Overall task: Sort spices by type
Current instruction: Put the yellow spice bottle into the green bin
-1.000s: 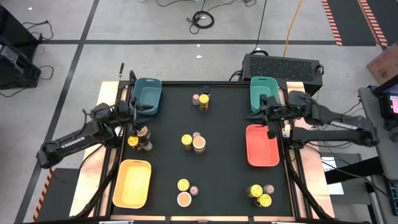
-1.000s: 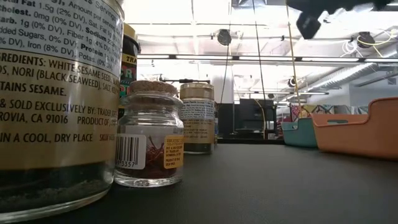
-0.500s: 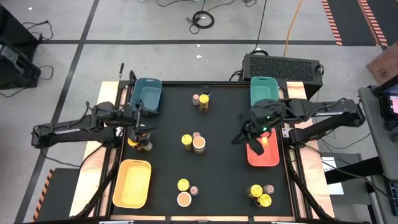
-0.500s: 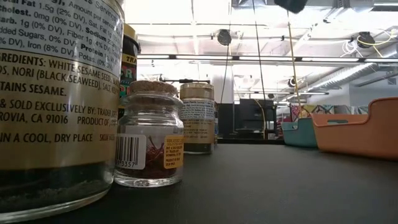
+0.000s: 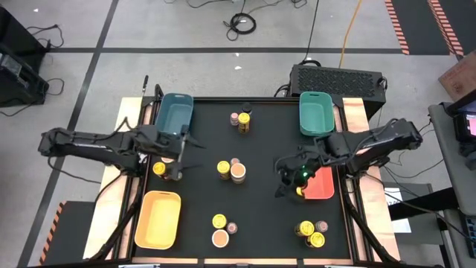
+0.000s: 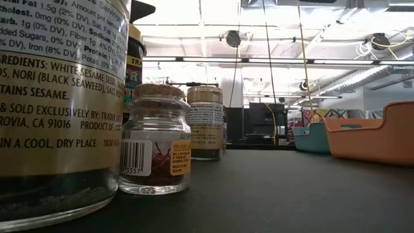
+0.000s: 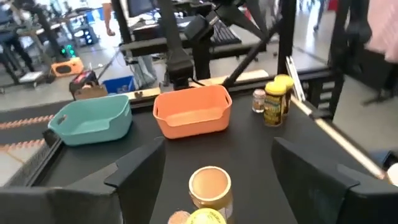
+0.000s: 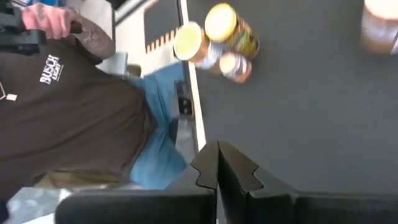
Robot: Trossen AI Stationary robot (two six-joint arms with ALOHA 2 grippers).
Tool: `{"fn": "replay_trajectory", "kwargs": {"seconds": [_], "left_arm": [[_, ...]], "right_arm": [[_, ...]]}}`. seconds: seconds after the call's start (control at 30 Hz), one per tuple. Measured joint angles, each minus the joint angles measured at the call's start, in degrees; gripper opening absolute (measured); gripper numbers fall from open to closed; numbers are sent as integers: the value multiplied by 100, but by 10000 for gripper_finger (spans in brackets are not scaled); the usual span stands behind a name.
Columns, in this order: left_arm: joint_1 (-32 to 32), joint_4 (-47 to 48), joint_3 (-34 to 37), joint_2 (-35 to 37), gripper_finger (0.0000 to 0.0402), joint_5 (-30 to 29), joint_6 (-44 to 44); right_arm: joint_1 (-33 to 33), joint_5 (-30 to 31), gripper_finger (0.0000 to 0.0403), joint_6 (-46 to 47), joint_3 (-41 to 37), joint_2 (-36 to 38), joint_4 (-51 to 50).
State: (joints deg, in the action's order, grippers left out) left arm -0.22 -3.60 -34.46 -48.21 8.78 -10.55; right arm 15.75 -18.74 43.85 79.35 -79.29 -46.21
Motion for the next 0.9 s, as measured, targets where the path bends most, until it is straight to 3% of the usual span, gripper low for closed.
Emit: {"fn": "replay_trajectory", "kwargs": {"seconds": [0.27,0.57,0.9], "left_arm": [[18,-658,0,-891,290,157,-232],[96,-1089,0,-1224,290,168,-337],[96,-1101,0,-1225,290,169,-335]], "right_arm": [[396,-555,0,1495,13,-236,-699],[842,-571,3,2499,11,-581,-1066],[1532,-549,76,2949,10,-1082,-1072]]}}
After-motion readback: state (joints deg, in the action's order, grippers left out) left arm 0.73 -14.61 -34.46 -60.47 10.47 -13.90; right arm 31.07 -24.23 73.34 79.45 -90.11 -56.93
